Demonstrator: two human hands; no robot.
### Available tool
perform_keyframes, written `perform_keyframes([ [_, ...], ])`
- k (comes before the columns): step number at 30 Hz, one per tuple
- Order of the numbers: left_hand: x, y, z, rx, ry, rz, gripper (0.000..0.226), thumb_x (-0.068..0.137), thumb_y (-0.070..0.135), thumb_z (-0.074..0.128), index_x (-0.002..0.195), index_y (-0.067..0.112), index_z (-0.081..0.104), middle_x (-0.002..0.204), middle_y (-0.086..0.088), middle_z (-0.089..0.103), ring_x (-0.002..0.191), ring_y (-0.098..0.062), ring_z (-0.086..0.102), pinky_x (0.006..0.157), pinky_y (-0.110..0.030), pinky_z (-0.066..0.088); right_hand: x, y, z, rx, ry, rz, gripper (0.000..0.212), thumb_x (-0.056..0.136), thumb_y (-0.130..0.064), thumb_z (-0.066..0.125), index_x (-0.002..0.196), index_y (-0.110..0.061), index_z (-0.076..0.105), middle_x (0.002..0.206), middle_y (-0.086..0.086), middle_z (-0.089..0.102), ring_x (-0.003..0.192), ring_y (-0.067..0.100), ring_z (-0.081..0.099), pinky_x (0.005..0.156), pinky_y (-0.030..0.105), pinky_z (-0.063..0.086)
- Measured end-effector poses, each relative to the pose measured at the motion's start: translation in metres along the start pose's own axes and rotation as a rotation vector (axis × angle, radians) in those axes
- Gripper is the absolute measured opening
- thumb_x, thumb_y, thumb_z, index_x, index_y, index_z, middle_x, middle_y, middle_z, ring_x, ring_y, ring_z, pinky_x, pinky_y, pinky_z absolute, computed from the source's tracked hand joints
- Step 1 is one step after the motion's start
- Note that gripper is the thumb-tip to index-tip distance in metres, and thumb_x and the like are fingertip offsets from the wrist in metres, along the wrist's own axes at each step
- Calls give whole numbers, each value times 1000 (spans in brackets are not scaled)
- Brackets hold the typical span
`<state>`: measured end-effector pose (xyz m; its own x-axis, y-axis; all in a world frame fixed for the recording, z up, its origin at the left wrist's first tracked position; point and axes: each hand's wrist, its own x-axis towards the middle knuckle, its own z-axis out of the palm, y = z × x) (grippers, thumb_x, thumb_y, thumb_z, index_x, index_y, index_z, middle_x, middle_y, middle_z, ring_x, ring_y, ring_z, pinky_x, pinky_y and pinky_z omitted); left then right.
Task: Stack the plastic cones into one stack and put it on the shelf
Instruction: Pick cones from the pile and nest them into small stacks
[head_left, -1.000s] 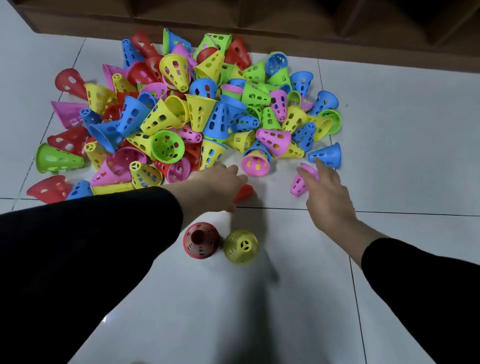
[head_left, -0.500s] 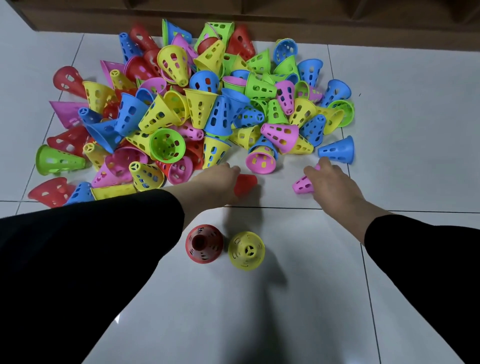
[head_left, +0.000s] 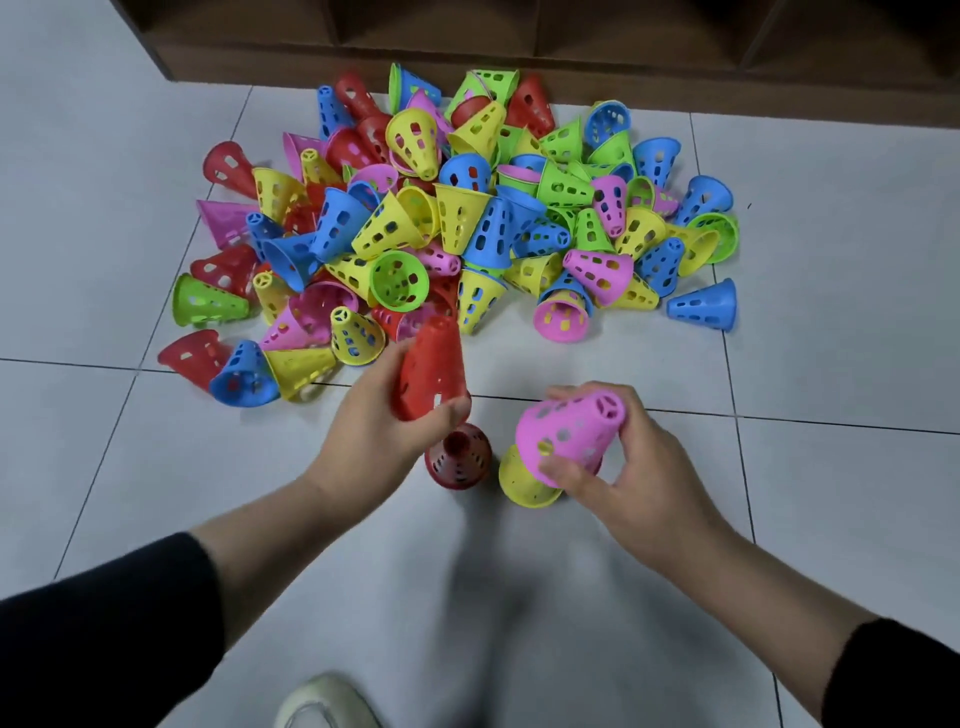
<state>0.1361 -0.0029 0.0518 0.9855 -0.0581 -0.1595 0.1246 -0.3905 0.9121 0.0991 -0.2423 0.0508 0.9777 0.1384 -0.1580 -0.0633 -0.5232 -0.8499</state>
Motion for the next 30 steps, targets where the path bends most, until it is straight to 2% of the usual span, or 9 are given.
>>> perform_keyframes([
  [3, -23, -19, 4, -43, -22, -1, 50, 73, 45, 78, 114, 42, 50, 100, 30, 62, 93, 3, 62, 77, -14, 49, -8, 2, 18, -79, -24, 8, 55, 68, -63, 68, 115, -40, 50, 117, -23, 63, 106, -5, 57, 83, 9, 45],
  [5, -30, -32, 7, -42, -62, -7, 55, 74, 48, 77, 119, 41, 47, 109, 24, 62, 101, 0, 62, 86, -22, 52, -9, 8, 28, -163, -33, 18, 57, 68, -64, 69, 115, -38, 51, 114, -18, 64, 100, -1, 59, 83, 16, 48],
  [7, -33, -44, 11, 63, -123, 25, 59, 78, 47, 77, 127, 35, 46, 120, 18, 60, 109, -4, 60, 94, -26, 49, -9, 17, 38, -268, -34, 58, 58, 70, -62, 72, 118, -36, 51, 113, -14, 64, 100, 8, 61, 85, 26, 50],
  [11, -28, -65, 19, 403, -190, 124, 59, 85, 45, 72, 133, 24, 47, 134, 4, 55, 121, -18, 51, 103, -32, 42, -11, 30, 50, -387, -76, 128, 70, 74, -60, 73, 133, -32, 47, 131, -10, 57, 120, 13, 55, 101, 34, 45],
  [14, -22, -75, 21, 497, -239, 29, 62, 88, 46, 67, 142, 27, 41, 141, 4, 51, 127, -23, 49, 103, -42, 43, -12, 28, 49, -385, -112, 150, 74, 79, -58, 70, 142, -31, 42, 142, -11, 49, 130, 12, 47, 108, 31, 38],
  [18, -25, -75, 10, 581, -324, -70, 81, 90, 61, 56, 155, 26, 24, 156, -3, 36, 140, -27, 37, 110, -44, 38, -10, 11, 36, -401, -118, 136, 61, 89, -52, 59, 143, -29, 41, 148, -8, 45, 136, 13, 40, 111, 33, 34],
  [20, -32, -70, -3, 617, -351, -26, 78, 91, 65, 52, 154, 27, 28, 155, 0, 38, 138, -25, 40, 110, -42, 38, -2, -4, 28, -405, -96, 97, 53, 93, -47, 57, 141, -27, 46, 146, -6, 47, 135, 13, 42, 110, 31, 35],
  [24, -30, -73, -36, 678, -212, -43, 65, 96, 55, 50, 150, 23, 36, 151, -3, 43, 135, -24, 44, 107, -37, 41, 28, -30, 29, -392, -81, 59, 41, 96, -42, 57, 133, -25, 53, 133, -6, 57, 122, 12, 52, 98, 26, 39],
  [30, 5, -90, -73, 626, -20, -128, 59, 97, 44, 55, 147, 18, 38, 145, -8, 49, 130, -27, 48, 102, -37, 42, 91, -48, 61, -341, -169, 96, 36, 94, -40, 60, 127, -26, 56, 106, -7, 64, 101, 14, 61, 88, 32, 48],
])
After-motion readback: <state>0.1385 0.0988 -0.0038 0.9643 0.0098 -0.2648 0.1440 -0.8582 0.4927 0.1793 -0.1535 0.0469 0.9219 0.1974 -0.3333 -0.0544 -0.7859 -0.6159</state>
